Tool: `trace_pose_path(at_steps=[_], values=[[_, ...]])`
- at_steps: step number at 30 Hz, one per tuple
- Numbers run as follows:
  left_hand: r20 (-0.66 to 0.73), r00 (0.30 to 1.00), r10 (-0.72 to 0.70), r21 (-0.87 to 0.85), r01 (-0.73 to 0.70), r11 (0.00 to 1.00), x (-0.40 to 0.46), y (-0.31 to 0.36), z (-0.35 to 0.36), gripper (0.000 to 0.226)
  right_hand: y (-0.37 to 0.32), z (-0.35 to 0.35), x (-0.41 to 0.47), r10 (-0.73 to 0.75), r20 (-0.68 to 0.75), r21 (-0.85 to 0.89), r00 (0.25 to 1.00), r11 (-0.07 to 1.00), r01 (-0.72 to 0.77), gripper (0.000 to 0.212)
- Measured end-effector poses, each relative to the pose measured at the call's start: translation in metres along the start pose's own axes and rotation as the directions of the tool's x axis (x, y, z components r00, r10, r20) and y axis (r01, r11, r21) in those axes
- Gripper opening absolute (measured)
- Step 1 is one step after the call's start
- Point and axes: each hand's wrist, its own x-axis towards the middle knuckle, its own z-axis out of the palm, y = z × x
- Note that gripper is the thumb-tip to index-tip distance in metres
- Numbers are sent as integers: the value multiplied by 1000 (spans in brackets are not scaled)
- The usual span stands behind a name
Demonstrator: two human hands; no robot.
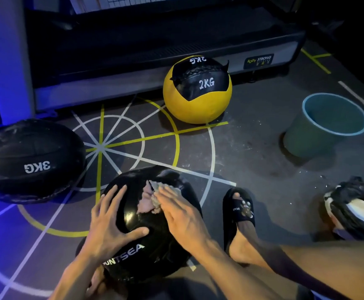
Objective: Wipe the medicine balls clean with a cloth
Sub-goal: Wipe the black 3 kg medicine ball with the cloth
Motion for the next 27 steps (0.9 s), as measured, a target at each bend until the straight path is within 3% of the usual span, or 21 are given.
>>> trace_pose_path(at_steps=[1,3,4,6,7,8,10,12,15,17,19,20,21,22,23,24,25,27], values=[[0,1000,-8,-14,8,1000,-2,-4,-2,129,5,-1,-2,10,-3,1,1000,1000,-10,42],[6,1000,-26,-45,26,999,-7,-6,-4,129,21,-6,-6,285,-67,78,956,957,-280,31],[8,1000,-26,-50,26,998,-9,-5,-3,129,34,-9,-7,493,-76,106,867,868,-485,25],[-10,1000,-19,-46,18,999,-12,-5,-1,127,53,-11,-9,799,14,105,601,596,-796,26],[-20,1000,-9,-47,8,999,-13,-5,1,126,59,-10,-13,850,48,121,525,517,-848,28],[-33,999,-5,-42,4,999,-13,-5,3,125,60,-8,-11,864,42,155,502,490,-858,28],[-46,999,7,-5,-7,1000,-12,-1,9,124,50,-10,-2,837,-18,235,546,535,-812,28],[-58,998,18,17,-17,1000,-11,1,14,124,28,-13,14,740,-83,295,668,658,-693,26],[-89,996,31,53,-26,998,-10,5,18,124,-10,-6,36,435,-41,163,899,891,-424,25],[-91,995,38,67,-32,997,-11,9,21,123,-10,-2,35,290,-7,104,957,952,-287,29],[-85,995,43,62,-38,997,-14,12,23,122,8,-7,24,396,-55,80,917,917,-392,22],[-87,995,43,58,-38,998,-14,13,23,121,20,-13,17,542,-66,113,838,838,-534,20],[-91,995,43,66,-37,997,-16,13,24,121,34,-17,11,699,-45,157,713,710,-686,23],[-92,995,48,78,-41,996,-17,15,25,120,42,-23,7,806,-10,181,592,584,-792,27],[-92,994,53,82,-45,996,-17,17,27,120,46,-26,8,847,22,180,531,519,-836,30],[-96,994,54,86,-46,995,-17,19,29,120,45,-26,15,849,34,188,527,513,-838,32],[-99,994,55,96,-46,994,-17,23,32,121,38,-23,26,821,30,203,570,554,-808,34],[-95,994,60,130,-47,990,-17,29,37,121,8,-13,54,680,53,191,732,712,-675,33]])
